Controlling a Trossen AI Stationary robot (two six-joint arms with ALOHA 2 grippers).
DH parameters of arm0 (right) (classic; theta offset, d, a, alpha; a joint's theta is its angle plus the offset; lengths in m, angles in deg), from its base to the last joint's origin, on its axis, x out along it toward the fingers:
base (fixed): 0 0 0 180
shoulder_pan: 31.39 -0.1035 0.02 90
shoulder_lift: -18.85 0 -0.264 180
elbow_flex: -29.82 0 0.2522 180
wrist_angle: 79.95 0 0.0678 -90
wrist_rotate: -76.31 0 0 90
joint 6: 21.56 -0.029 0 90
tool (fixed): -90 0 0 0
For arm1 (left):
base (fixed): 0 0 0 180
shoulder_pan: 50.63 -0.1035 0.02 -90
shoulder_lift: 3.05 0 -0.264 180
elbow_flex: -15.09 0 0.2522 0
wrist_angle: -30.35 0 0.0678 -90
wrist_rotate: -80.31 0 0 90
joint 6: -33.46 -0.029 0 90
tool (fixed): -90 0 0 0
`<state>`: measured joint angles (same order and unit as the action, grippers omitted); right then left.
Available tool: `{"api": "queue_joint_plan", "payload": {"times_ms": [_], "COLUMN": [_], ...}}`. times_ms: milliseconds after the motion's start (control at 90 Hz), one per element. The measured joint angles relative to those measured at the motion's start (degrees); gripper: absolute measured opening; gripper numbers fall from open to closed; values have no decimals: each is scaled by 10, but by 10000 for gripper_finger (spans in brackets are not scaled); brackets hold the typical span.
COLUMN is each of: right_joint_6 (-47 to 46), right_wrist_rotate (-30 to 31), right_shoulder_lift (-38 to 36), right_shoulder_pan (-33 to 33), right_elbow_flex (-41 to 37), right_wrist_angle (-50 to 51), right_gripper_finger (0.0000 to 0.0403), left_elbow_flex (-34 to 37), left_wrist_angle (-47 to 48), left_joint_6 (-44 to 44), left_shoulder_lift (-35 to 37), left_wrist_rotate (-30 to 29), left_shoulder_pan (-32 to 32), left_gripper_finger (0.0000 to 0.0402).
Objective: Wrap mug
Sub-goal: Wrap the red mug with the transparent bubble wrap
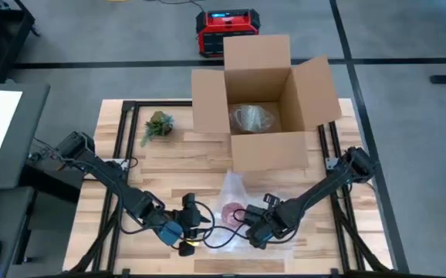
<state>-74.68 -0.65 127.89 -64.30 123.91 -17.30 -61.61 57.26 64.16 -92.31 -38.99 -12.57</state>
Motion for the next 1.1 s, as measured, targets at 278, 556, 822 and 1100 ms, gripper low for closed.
{"api": "queue_joint_plan", "payload": {"times_ms": [278, 556, 822, 1100], "right_joint_6": [7, -55, -63, 57], "right_wrist_rotate": [-1, -3, 64, 37], "right_shoulder_lift": [0, -7, -61, -65], "right_shoulder_pan": [-3, -22, -25, -12], "right_elbow_flex": [0, 0, 28, 114], "right_wrist_angle": [6, 128, 141, -15], "right_gripper_finger": [13, 89, 102, 97], "left_elbow_flex": [0, 0, 0, 0], "left_wrist_angle": [1, 13, 17, 46], "left_joint_6": [1, 18, 22, 34], "left_shoulder_lift": [0, 0, 0, 0], "left_wrist_rotate": [-7, -3, -3, 16], "left_shoulder_pan": [-2, -2, -2, 3], "left_gripper_finger": [98, 98, 98, 98]}}
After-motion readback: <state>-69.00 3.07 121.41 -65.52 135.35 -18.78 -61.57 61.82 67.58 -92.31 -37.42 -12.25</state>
